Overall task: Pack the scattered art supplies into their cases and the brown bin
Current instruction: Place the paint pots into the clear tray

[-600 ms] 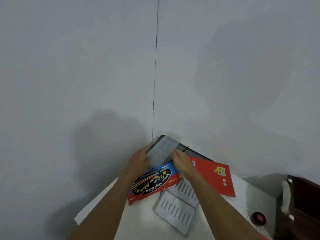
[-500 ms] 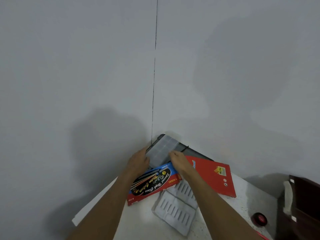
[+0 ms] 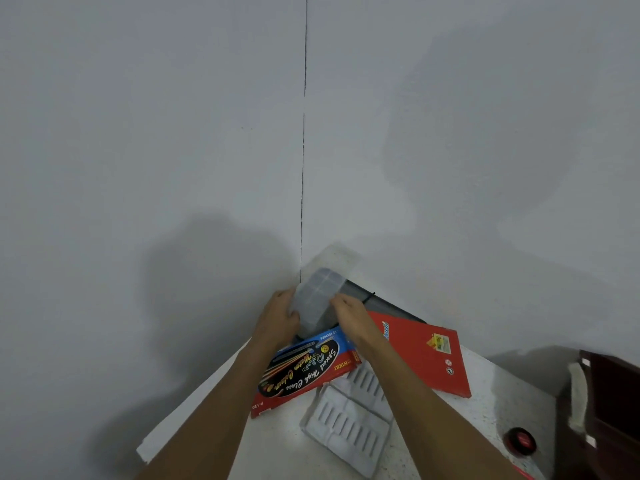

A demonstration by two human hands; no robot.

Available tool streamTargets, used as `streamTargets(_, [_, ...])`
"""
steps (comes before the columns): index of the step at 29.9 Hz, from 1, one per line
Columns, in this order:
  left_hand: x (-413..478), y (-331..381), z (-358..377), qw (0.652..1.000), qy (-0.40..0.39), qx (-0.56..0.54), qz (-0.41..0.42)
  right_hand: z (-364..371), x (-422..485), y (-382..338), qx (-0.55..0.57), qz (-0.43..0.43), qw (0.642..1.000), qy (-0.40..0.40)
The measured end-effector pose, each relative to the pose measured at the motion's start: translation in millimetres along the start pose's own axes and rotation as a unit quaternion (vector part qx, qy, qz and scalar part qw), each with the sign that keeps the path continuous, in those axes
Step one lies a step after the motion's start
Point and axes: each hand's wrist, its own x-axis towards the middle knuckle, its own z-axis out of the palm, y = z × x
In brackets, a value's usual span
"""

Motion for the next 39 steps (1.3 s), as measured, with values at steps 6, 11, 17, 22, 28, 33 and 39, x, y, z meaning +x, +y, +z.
streamTargets(6, [-9.2,18.8,-4.6,0.998,0.052,-0.028,0.012,-2.7,-16.3,-25.9,0.100,-0.036,0.994,0.020])
streamTargets(11, [-30.2,33.9,-3.5,0.986,0.125,-0.106,0.010,-8.7,-38.4,-38.6,0.206,-0.017,0.975,0.078])
streamTargets(17, [-66.0,52.9,-1.9,0.964,0.096,-0.244,0.042,-37.9,-70.5,-35.7,0.292,0.032,0.947,0.131])
streamTargets(22, [-96.9,86.4,3.5,0.949,0.027,-0.307,0.065,-75.8,-114.5,-15.6,0.341,0.052,0.927,0.150])
streamTargets(28, [-133.8,136.7,21.0,0.950,-0.066,-0.284,0.111,-144.5,-179.5,24.7,0.399,0.038,0.890,0.216])
streamTargets(33, [-157.3,181.0,47.6,0.942,-0.123,-0.279,0.143,-217.4,-239.7,59.1,0.392,0.015,0.870,0.299])
streamTargets(39, [-186.6,226.0,87.4,0.918,-0.135,-0.335,0.162,-283.5,-324.1,87.3,0.395,-0.016,0.870,0.295])
